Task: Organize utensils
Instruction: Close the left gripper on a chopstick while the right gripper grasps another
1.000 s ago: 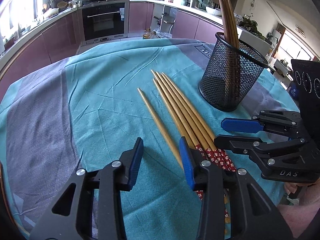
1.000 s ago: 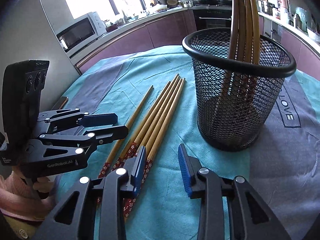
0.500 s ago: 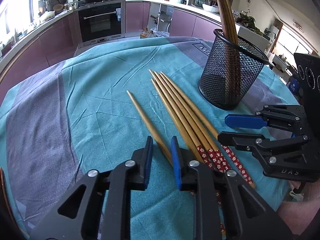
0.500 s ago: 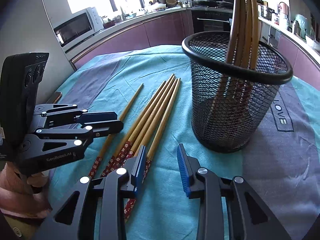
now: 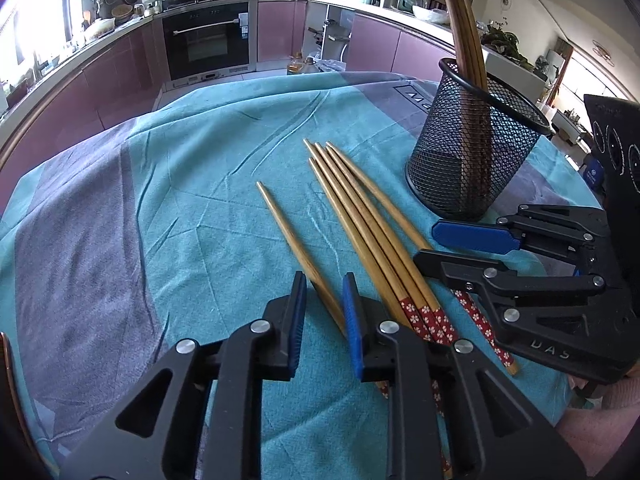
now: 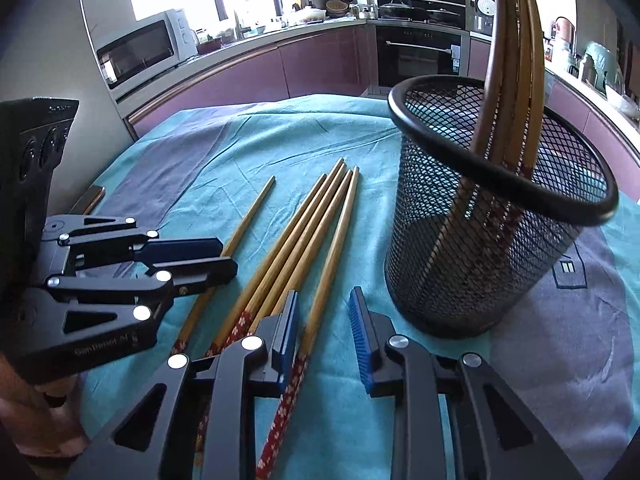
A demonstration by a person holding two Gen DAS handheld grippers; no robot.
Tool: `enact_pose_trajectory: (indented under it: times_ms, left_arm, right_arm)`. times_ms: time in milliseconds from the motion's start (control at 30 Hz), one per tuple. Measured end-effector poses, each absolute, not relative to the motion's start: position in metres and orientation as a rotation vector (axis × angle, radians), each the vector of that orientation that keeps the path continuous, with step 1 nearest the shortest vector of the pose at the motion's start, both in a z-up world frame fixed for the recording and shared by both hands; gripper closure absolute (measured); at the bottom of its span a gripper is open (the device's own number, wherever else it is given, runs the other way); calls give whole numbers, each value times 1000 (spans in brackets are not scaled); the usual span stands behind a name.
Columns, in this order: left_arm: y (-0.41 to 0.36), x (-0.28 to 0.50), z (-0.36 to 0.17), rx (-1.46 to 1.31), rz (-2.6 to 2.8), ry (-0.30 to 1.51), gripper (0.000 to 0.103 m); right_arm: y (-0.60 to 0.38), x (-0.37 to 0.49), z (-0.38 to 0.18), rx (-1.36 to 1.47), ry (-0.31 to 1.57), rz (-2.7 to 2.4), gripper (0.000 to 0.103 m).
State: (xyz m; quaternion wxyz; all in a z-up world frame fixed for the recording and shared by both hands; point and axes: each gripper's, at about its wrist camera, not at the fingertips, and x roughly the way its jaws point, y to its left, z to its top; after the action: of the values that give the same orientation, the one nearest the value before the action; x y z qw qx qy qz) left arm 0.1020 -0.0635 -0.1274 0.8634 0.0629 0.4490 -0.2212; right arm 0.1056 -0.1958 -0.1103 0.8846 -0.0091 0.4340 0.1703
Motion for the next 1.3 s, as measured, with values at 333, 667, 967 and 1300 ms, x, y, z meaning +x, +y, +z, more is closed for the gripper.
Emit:
enact_pose_trajectory:
  times_ms: [333, 667, 967, 1300]
  left_arm:
    - [-64, 104, -129, 92, -445, 937, 93]
    - [-57, 90, -116, 64, -488, 905, 95]
    - [-60, 87, -124, 102, -521, 942, 95]
    - [-60, 101, -131, 83, -545, 981, 94]
  right_arm:
    - [-215, 104, -110, 112, 895, 353, 97]
    - [-225, 88, -96, 136, 861, 450, 97]
    - [-217, 85, -105, 57, 932, 476, 97]
    - [-207, 104, -107, 23, 939, 470, 94]
